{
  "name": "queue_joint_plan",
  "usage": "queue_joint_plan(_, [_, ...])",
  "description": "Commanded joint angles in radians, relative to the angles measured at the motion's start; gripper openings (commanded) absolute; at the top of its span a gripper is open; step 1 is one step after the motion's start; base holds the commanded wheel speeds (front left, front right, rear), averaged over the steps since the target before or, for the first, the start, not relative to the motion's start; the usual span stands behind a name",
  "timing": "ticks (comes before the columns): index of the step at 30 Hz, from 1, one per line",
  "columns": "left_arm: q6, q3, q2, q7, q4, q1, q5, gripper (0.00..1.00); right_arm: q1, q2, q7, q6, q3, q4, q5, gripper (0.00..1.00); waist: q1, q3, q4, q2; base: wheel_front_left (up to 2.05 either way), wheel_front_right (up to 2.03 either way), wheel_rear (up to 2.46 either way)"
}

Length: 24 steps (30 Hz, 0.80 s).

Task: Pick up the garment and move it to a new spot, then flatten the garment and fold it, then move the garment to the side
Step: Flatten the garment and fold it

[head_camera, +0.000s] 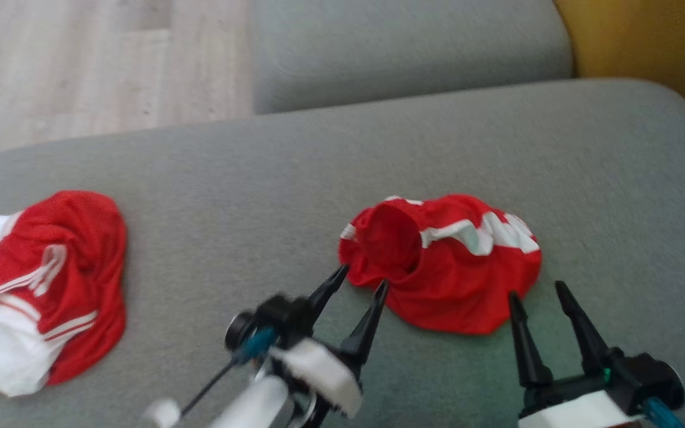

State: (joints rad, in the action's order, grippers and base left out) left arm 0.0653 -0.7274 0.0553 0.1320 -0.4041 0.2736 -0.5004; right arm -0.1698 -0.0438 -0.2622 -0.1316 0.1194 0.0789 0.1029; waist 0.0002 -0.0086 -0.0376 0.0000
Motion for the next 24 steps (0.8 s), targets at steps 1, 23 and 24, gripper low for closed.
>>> queue_joint_plan(1, [0.003,0.012,-0.005,-0.011,0.014,0.073,-0.018,1.0,0.053,-0.006,0.0,0.001,0.033,-0.037,-0.007,1.0,-0.0002,0.046,-0.046,0.0,0.0,0.0,0.0])
queue_joint_plan(23, [0.036,-0.156,-0.005,0.009,-0.179,0.389,-0.181,0.0,0.125,-0.006,0.0,0.001,0.052,-0.033,0.007,1.0,-0.0002,0.168,-0.19,0.0,0.0,0.0,0.0])
queue_joint_plan(24, [0.04,-0.162,-0.005,0.013,-0.177,0.395,-0.184,0.0,0.125,-0.006,0.0,0.001,0.054,-0.032,0.008,1.0,-0.0002,0.164,-0.193,0.0,0.0,0.0,0.0])
